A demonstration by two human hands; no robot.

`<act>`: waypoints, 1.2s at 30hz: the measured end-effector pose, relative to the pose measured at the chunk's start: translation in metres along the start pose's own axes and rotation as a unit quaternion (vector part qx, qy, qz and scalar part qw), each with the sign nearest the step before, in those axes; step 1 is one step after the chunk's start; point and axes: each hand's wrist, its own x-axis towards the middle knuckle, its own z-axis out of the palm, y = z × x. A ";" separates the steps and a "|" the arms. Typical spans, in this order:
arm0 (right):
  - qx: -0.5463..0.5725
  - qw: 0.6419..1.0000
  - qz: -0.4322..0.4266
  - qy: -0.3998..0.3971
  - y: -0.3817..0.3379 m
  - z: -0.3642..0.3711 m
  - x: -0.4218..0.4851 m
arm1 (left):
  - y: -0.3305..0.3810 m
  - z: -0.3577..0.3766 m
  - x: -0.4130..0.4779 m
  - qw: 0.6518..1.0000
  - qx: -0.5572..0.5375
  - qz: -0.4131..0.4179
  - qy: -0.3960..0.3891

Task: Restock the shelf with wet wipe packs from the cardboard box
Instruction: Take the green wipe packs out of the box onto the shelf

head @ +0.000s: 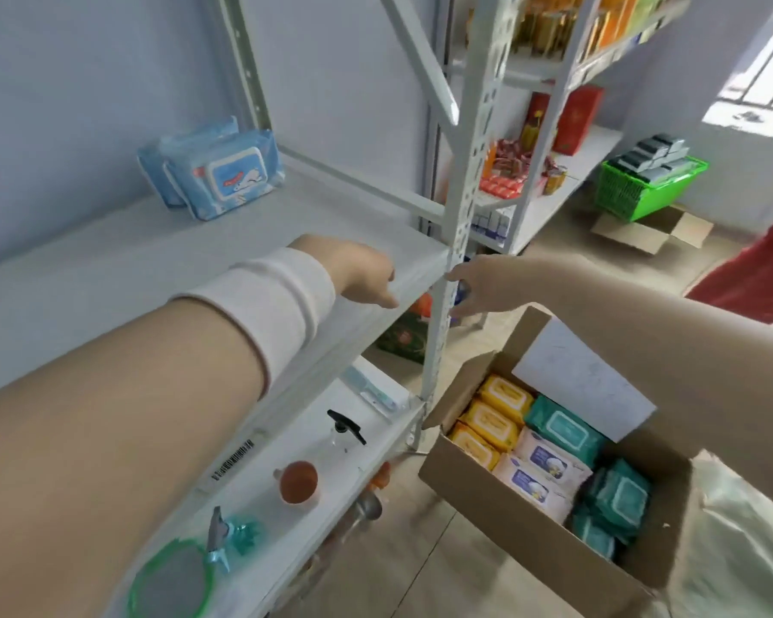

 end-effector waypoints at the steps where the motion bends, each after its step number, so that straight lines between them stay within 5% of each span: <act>1: 0.005 1.000 0.007 -0.001 0.017 0.005 -0.017 | 0.025 -0.004 0.003 1.000 0.008 0.021 0.003; 7: 0.048 0.996 0.076 -0.015 0.136 0.075 -0.090 | 0.170 0.009 0.044 0.991 0.053 0.122 -0.023; 10: 0.079 0.982 0.147 -0.085 0.189 0.140 -0.105 | 0.226 0.050 0.070 0.983 0.053 0.167 -0.060; 17: 0.167 0.939 0.226 -0.200 0.254 0.278 -0.083 | 0.284 0.149 0.154 0.959 0.046 0.200 -0.197; 27: 0.432 0.776 0.387 -0.248 0.259 0.432 -0.048 | 0.334 0.279 0.252 0.936 -0.059 0.159 -0.308; 30: 0.566 0.672 0.447 -0.167 0.274 0.470 -0.019 | 0.350 0.312 0.292 0.934 -0.126 0.118 -0.313; 34: 0.723 0.388 0.572 0.004 0.313 0.543 0.041 | 0.373 0.362 0.382 0.914 -0.326 0.020 -0.240; 36: 0.712 0.308 0.628 0.061 0.326 0.582 0.064 | 0.383 0.382 0.425 0.895 -0.414 -0.020 -0.165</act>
